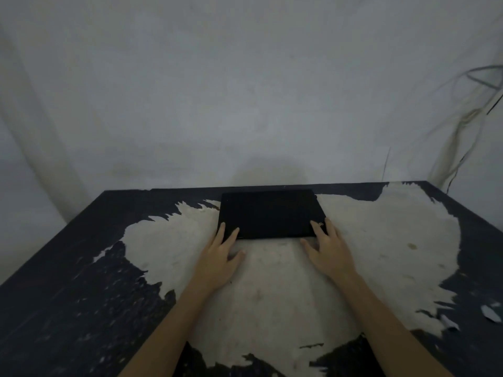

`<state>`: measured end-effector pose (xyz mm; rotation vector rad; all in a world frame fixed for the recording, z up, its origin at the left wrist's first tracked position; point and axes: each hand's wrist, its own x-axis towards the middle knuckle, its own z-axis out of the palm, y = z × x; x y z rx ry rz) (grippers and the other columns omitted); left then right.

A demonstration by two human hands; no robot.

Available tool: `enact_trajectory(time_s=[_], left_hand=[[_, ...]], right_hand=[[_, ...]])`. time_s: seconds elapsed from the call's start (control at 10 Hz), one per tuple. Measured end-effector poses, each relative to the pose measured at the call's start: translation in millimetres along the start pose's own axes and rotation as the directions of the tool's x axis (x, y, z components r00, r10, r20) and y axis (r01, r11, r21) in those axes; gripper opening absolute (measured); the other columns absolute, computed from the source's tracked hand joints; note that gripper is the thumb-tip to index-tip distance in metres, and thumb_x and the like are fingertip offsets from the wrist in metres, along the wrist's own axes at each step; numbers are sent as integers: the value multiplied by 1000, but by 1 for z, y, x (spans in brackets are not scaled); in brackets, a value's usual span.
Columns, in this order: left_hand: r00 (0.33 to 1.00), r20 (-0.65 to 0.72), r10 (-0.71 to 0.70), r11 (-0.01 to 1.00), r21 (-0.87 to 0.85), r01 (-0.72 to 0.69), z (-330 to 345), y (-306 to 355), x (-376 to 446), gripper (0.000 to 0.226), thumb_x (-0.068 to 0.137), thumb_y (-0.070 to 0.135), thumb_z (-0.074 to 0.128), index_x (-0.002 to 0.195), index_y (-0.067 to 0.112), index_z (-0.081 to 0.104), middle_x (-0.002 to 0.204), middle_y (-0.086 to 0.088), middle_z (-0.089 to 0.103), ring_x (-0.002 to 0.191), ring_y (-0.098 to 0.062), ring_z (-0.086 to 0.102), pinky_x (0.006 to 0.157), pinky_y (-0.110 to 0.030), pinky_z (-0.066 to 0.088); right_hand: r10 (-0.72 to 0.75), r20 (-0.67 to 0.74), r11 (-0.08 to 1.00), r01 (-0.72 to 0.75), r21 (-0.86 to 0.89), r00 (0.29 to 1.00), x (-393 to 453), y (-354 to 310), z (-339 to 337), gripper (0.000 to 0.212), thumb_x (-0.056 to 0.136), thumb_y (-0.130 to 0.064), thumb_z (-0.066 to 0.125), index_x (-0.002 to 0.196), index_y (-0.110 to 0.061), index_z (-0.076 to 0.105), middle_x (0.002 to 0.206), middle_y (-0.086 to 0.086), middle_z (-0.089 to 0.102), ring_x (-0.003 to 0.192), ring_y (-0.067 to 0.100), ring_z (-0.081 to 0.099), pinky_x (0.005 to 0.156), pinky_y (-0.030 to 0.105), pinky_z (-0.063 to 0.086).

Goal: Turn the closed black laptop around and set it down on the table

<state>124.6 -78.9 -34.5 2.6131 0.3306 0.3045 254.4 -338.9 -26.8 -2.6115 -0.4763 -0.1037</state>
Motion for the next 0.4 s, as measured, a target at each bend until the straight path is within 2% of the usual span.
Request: enact_trajectory(time_s=[0.1,0.2,0.3,0.4], left_hand=[[999,-36,-7,999,-48,5,-1,2,-14,65,100,47,56,159,30,34,173,-3,15,156,-25,25,120,-39,30],[996,-89,-30,996,-92,22,-2,4,-23,56,98,37,63,151,24,50,170,-3,28,145,-24,46,113,-32,37],[985,-172,-21,994,-112,2,-6,5,-29,43,96,28,67,139,21,64,158,-3,50,134,-21,56,105,-24,37],[954,-301,10,993,-113,-46,-21,8,-27,30,93,20,69,123,18,74,131,-3,71,118,-18,66,98,-21,42]], right_hand=[[-4,-20,1000,3,-18,1000,-13,-1,-1,72,97,-48,57,159,-19,36,168,15,24,152,34,28,119,45,33],[29,-66,1000,-29,-3,997,-23,-5,-5,68,94,-41,64,154,-14,45,162,17,36,143,36,40,114,44,36],[15,-124,1000,-16,-7,992,-27,-15,-12,57,90,-36,69,141,-13,59,147,14,53,131,32,53,107,40,42],[6,-145,997,5,76,989,-23,-33,-23,48,92,-38,68,133,-14,64,135,7,61,117,25,62,92,36,52]])
